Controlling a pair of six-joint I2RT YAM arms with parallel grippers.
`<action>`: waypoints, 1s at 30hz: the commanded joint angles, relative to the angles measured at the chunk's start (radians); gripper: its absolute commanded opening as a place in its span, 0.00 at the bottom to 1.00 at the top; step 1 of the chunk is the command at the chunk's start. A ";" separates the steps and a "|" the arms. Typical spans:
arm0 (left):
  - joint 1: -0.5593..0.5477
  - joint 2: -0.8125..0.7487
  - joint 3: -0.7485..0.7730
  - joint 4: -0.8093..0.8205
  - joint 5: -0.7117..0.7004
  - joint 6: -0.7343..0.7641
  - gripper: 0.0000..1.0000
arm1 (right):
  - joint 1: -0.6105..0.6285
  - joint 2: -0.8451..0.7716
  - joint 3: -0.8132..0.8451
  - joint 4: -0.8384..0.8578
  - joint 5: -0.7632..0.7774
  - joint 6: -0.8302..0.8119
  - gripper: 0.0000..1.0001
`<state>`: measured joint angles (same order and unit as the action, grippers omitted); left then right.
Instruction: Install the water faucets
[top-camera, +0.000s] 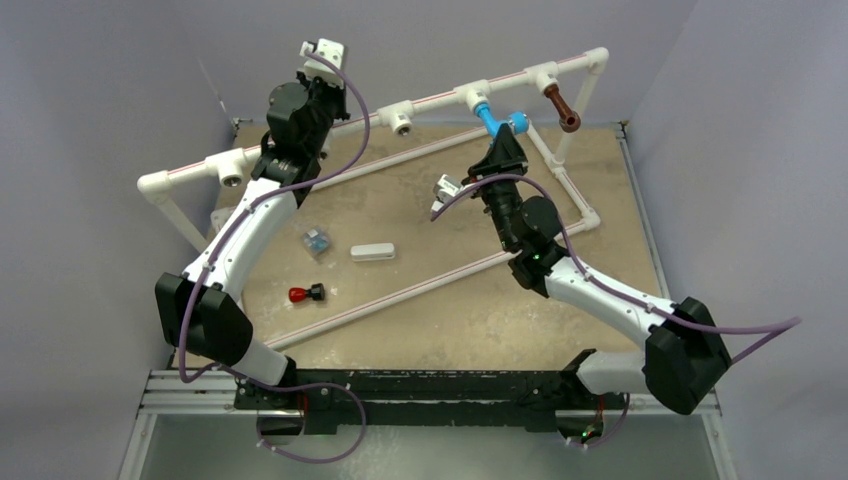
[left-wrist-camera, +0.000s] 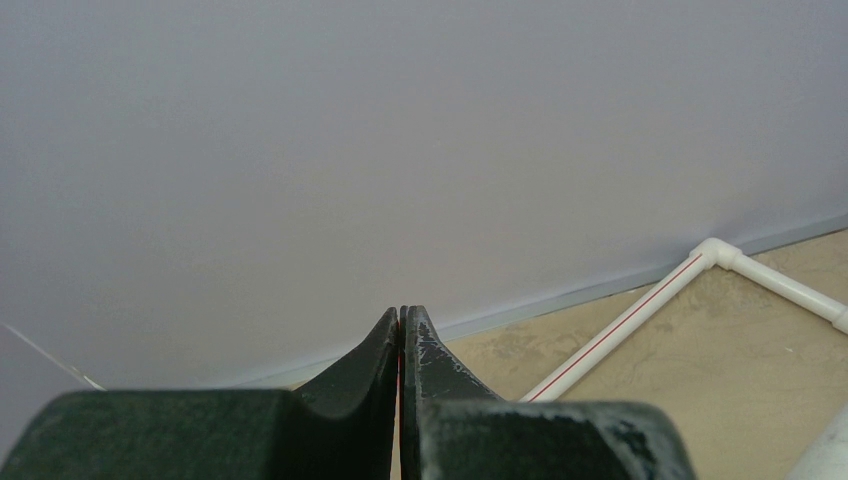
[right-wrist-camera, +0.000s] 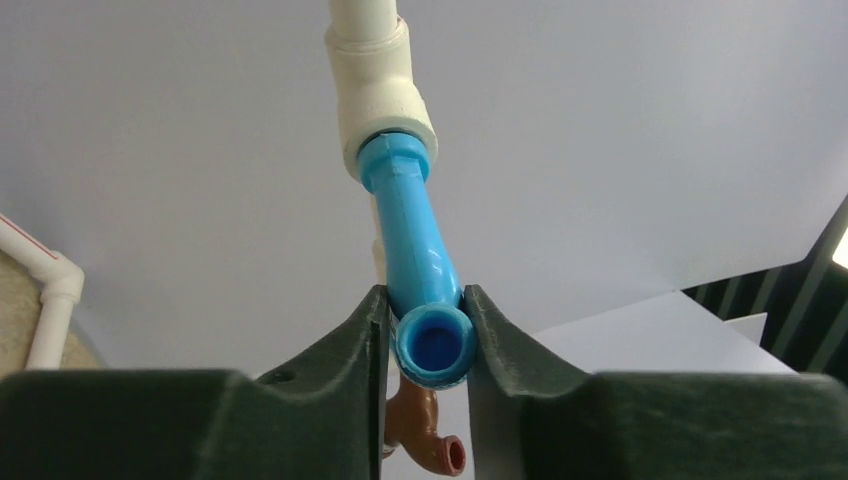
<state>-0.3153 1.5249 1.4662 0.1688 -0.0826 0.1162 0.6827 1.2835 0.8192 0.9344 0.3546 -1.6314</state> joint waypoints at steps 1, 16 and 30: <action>-0.019 0.032 -0.036 -0.125 0.044 0.010 0.00 | 0.006 0.012 0.072 0.071 0.034 0.041 0.24; -0.019 0.026 -0.037 -0.123 0.042 0.013 0.00 | 0.006 -0.004 0.145 -0.023 0.160 0.581 0.00; -0.019 0.031 -0.035 -0.126 0.040 0.015 0.00 | 0.006 -0.029 0.234 -0.234 0.041 1.623 0.00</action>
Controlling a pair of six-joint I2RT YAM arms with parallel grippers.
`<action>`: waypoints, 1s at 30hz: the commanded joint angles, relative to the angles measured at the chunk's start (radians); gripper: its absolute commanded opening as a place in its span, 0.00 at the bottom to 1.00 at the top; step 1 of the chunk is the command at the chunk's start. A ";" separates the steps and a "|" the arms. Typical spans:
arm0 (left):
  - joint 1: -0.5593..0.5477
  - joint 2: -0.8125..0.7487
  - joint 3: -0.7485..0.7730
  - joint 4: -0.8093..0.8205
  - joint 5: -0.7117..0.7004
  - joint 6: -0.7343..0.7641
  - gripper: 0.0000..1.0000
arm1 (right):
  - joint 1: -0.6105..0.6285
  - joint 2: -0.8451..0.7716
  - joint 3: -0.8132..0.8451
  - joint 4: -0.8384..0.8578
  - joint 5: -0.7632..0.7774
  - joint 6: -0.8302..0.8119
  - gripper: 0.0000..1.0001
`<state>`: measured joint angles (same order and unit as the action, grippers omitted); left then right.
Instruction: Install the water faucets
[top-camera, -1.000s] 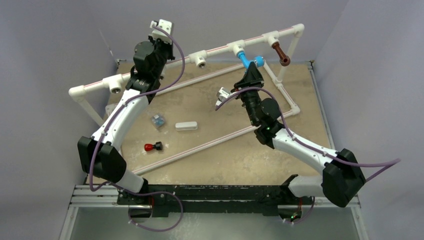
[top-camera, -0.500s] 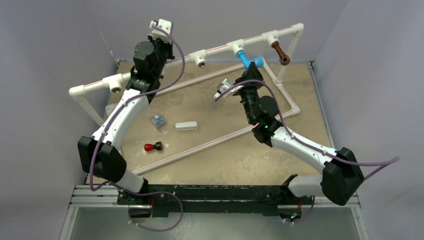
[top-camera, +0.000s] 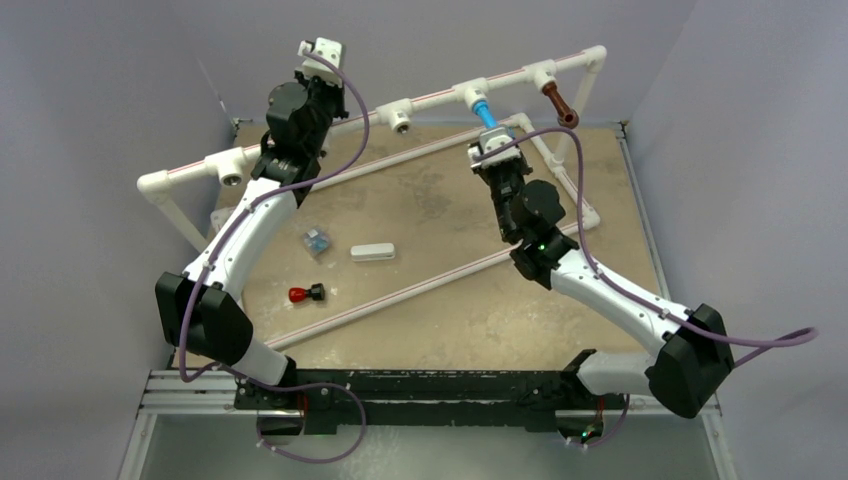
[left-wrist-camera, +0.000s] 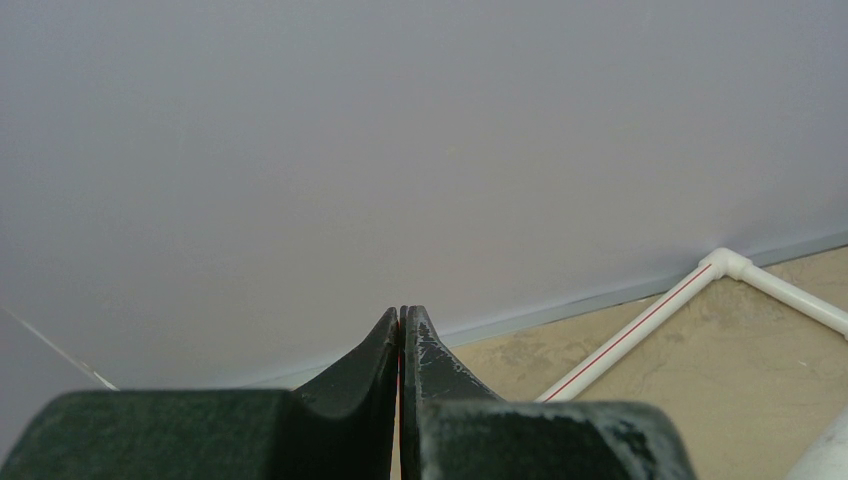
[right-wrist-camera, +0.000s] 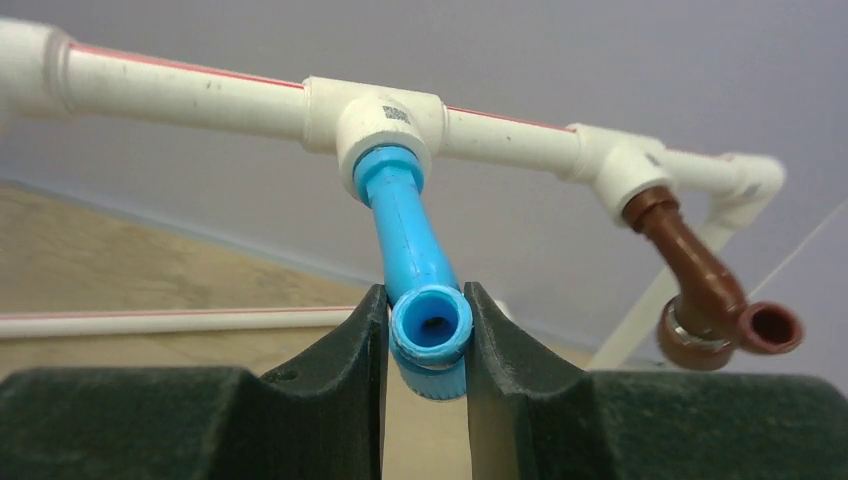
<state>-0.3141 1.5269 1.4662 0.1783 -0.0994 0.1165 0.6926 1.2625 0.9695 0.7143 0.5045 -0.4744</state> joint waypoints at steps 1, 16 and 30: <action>-0.020 0.027 -0.035 -0.135 0.058 0.015 0.00 | -0.004 -0.009 0.089 -0.031 -0.119 0.543 0.00; -0.020 0.011 -0.037 -0.137 0.065 0.008 0.00 | -0.004 -0.028 -0.017 0.129 -0.223 1.485 0.00; -0.029 -0.007 -0.046 -0.128 0.061 0.012 0.00 | -0.013 0.023 -0.081 0.320 -0.324 1.906 0.09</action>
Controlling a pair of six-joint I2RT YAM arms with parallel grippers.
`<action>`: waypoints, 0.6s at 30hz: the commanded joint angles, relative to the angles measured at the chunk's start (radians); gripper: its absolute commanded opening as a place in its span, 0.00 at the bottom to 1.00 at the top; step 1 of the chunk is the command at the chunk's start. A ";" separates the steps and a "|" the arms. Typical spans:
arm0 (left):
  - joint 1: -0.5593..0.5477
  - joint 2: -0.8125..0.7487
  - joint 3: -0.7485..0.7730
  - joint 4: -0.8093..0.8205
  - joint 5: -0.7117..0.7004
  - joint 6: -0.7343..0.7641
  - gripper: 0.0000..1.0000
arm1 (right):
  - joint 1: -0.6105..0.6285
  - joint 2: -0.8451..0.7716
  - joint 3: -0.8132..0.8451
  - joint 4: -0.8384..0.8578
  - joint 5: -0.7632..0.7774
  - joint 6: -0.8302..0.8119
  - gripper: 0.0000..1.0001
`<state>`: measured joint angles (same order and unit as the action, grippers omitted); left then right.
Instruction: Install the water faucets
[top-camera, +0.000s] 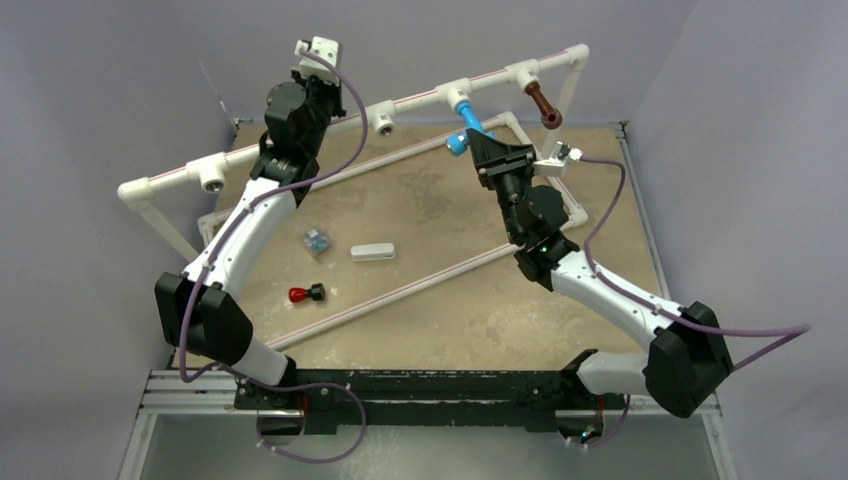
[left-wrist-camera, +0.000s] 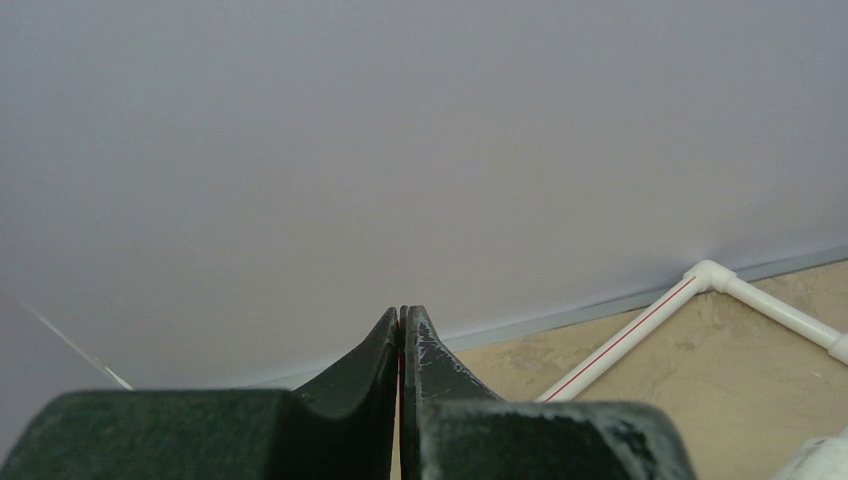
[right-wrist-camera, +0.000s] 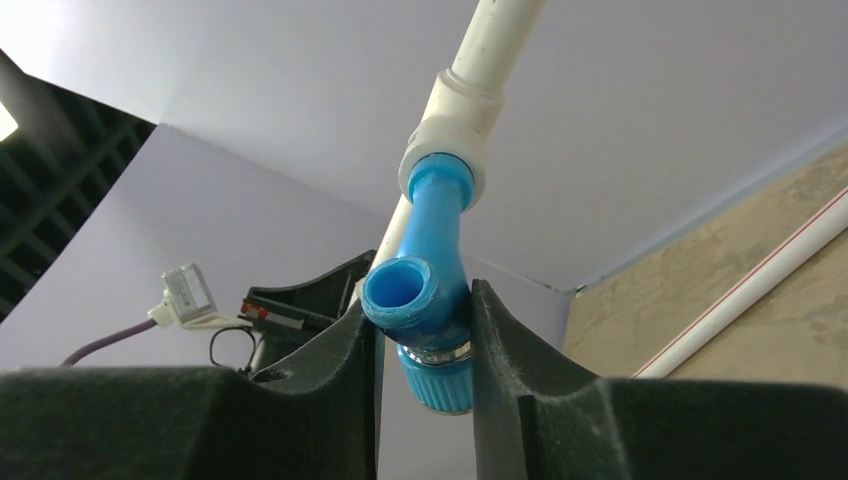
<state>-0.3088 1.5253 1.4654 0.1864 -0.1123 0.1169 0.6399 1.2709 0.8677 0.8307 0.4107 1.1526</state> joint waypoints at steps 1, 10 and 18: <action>-0.035 -0.004 -0.045 -0.136 0.074 0.012 0.00 | 0.040 0.008 0.018 0.197 -0.230 0.275 0.17; -0.035 0.003 -0.043 -0.139 0.076 0.011 0.00 | 0.028 -0.123 -0.029 -0.007 -0.156 0.085 0.59; -0.035 0.009 -0.042 -0.139 0.070 0.015 0.00 | -0.050 -0.255 -0.083 -0.270 -0.132 -0.126 0.73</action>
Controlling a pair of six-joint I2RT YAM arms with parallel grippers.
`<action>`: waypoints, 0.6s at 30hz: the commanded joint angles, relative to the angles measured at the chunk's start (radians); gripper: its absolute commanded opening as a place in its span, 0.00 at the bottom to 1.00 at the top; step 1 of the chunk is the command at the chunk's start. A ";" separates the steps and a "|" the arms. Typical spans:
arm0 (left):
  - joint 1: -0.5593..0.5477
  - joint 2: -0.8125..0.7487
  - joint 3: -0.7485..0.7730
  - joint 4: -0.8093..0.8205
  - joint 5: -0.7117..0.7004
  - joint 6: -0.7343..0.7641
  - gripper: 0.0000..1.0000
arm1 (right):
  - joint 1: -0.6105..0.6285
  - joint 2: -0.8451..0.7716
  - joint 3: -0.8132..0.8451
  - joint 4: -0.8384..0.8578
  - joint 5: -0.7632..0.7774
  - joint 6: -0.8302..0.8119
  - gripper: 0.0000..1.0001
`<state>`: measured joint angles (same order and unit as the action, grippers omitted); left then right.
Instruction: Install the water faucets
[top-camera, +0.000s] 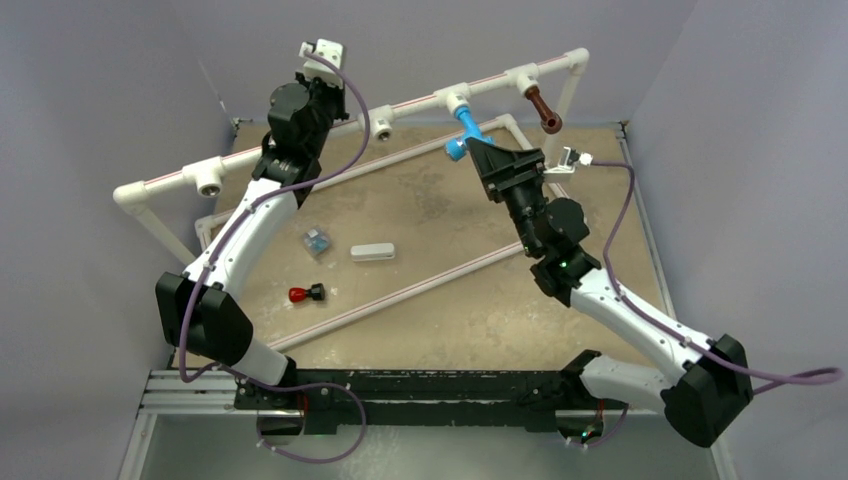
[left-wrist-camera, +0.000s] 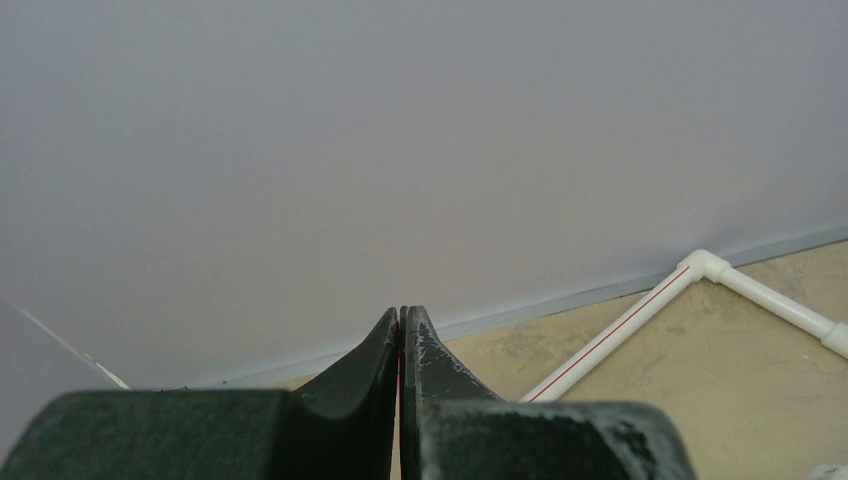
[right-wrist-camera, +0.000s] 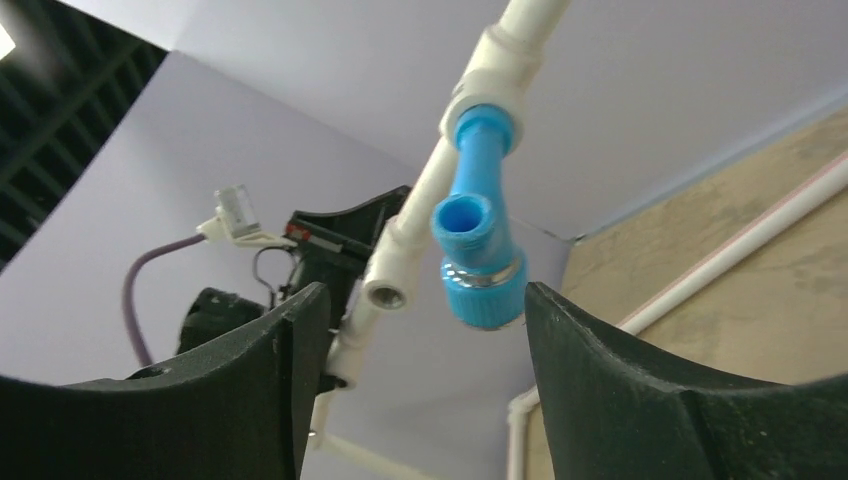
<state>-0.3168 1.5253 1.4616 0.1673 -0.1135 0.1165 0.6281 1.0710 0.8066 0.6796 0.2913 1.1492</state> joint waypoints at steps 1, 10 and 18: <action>-0.027 0.011 -0.038 -0.120 0.072 0.015 0.00 | -0.047 -0.070 -0.021 -0.145 -0.005 -0.164 0.73; -0.027 0.016 -0.037 -0.121 0.070 0.016 0.00 | -0.064 -0.096 0.139 -0.367 0.026 -0.767 0.76; -0.027 0.022 -0.034 -0.122 0.067 0.020 0.00 | -0.062 -0.090 0.241 -0.452 -0.052 -1.481 0.76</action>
<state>-0.3172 1.5253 1.4616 0.1631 -0.1196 0.1173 0.5671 0.9913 0.9928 0.2783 0.2901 0.1265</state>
